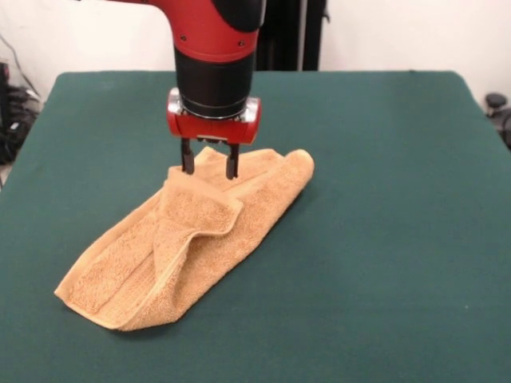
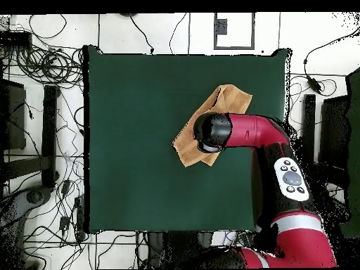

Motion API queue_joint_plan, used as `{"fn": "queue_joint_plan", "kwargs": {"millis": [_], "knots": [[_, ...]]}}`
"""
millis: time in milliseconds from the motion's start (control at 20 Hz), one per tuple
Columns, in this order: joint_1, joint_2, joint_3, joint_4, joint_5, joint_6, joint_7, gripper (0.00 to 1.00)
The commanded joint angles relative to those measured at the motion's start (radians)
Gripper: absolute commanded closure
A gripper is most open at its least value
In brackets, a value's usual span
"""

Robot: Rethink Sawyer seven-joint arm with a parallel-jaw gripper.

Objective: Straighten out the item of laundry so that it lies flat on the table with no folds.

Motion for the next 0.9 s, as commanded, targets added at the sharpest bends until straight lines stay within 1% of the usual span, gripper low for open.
{"fn": "queue_joint_plan", "kwargs": {"millis": [50, 200, 300, 400, 650, 900], "knots": [[0.008, 0.012, 0.044, 0.101, 0.036, 0.060, 0.021, 0.00], [0.004, -0.018, 0.047, 0.131, 0.047, 0.071, 0.019, 0.00], [0.000, -0.056, 0.051, 0.154, 0.061, 0.098, 0.010, 0.00], [0.003, -0.080, 0.048, 0.155, 0.061, 0.111, 0.002, 0.00], [0.009, -0.031, 0.032, 0.128, 0.013, 0.021, 0.016, 0.00], [0.017, -0.008, 0.020, 0.108, -0.016, -0.013, 0.027, 0.00]]}}
